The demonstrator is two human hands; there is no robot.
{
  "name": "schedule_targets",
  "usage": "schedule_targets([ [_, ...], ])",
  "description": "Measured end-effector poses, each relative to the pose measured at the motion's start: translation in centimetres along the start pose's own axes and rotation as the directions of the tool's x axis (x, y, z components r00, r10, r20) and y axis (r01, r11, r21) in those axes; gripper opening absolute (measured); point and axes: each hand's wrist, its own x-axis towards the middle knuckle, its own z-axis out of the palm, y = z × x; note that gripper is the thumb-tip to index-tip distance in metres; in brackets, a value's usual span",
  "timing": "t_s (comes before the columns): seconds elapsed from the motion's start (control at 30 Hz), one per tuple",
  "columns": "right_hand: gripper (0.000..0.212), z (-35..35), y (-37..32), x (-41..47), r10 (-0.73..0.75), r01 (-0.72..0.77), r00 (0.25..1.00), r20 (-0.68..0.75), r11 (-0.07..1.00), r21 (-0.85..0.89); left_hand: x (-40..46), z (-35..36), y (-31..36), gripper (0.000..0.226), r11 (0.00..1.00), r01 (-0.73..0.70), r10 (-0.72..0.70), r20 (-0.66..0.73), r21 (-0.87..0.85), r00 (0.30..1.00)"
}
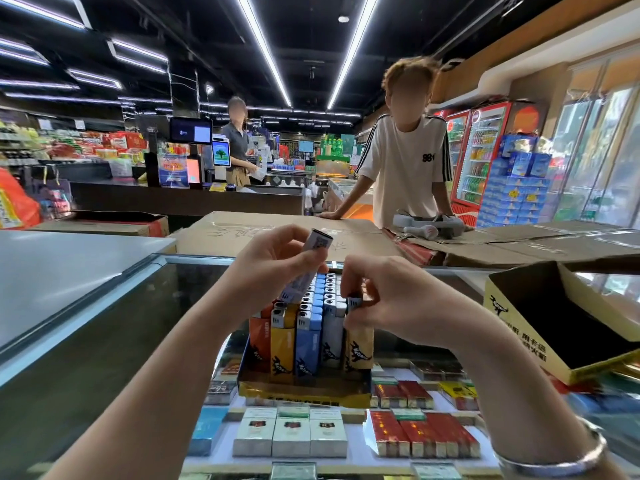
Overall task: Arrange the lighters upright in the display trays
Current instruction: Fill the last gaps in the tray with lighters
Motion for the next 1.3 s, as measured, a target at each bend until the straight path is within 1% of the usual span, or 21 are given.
schedule_targets([
  [0.17, 0.032, 0.5, -0.4, 0.1, 0.015, -0.012, 0.998, 0.059, 0.998, -0.061, 0.1, 0.0, -0.1, 0.024, 1.000, 0.002, -0.002, -0.010, -0.011, 1.000],
  [0.23, 0.029, 0.6, -0.4, 0.2, 0.039, -0.030, 0.997, 0.073, 0.993, -0.118, 0.1, 0.0, -0.1, 0.024, 1.000, 0.002, -0.002, -0.013, -0.012, 1.000],
  [0.53, 0.027, 0.5, -0.5, 0.2, 0.052, -0.036, 0.998, 0.046, 0.953, -0.301, 0.2, 0.0, -0.2, 0.023, 1.000, -0.009, 0.009, -0.021, -0.020, 1.000],
  [0.67, 0.028, 0.9, -0.5, 0.4, 0.077, -0.041, 0.991, 0.106, 0.951, -0.305, 0.2, -0.1, -0.2, 0.021, 0.999, -0.025, 0.021, -0.071, -0.045, 0.997],
  [0.73, 0.027, 1.1, -0.4, 0.5, 0.079, -0.040, 0.991, 0.112, 0.949, -0.313, 0.3, -0.2, -0.2, 0.018, 0.999, -0.032, 0.027, -0.094, -0.043, 0.995],
  [0.83, 0.031, 1.2, -0.1, 0.6, 0.083, -0.045, 0.991, 0.107, 0.949, -0.313, 0.3, -0.3, -0.2, 0.017, 0.998, -0.037, 0.032, -0.109, -0.046, 0.993],
  [0.9, 0.030, 1.1, 0.1, 0.6, 0.097, -0.067, 0.989, 0.110, 0.966, -0.249, 0.3, -0.4, -0.2, 0.019, 0.997, -0.042, 0.036, -0.107, -0.058, 0.994],
  [0.97, 0.021, 0.9, 0.3, 0.5, 0.084, -0.077, 0.992, 0.092, 0.994, -0.076, 0.3, -0.4, -0.2, 0.022, 0.997, -0.053, 0.047, -0.097, -0.060, 0.994],
  [1.0, 0.017, 0.8, 0.4, 0.5, 0.061, -0.062, 0.997, 0.048, 0.998, 0.017, 0.2, -0.3, -0.2, 0.022, 0.996, -0.059, 0.053, -0.096, -0.064, 0.994],
  [1.07, 0.013, 0.5, 0.5, 0.6, 0.014, 0.002, 0.995, -0.103, 0.988, 0.156, 0.2, -0.2, -0.1, 0.027, 0.995, -0.069, 0.061, -0.105, -0.078, 0.993],
  [1.13, 0.019, 0.2, 0.6, 0.6, 0.015, 0.047, 0.976, -0.218, 0.959, 0.278, 0.2, -0.2, 0.0, 0.034, 0.991, -0.074, 0.059, -0.125, -0.116, 0.990],
  [1.2, 0.029, 0.2, 0.7, 0.7, 0.036, 0.056, 0.974, -0.224, 0.919, 0.391, 0.3, -0.4, 0.0, 0.039, 0.975, -0.065, 0.031, -0.157, -0.213, 0.987],
  [1.3, 0.043, 0.7, 0.7, 0.8, 0.024, 0.082, 0.978, -0.208, 0.870, 0.486, 0.4, -0.7, -0.2, 0.044, 0.937, -0.036, -0.031, -0.186, -0.346, 0.982],
])
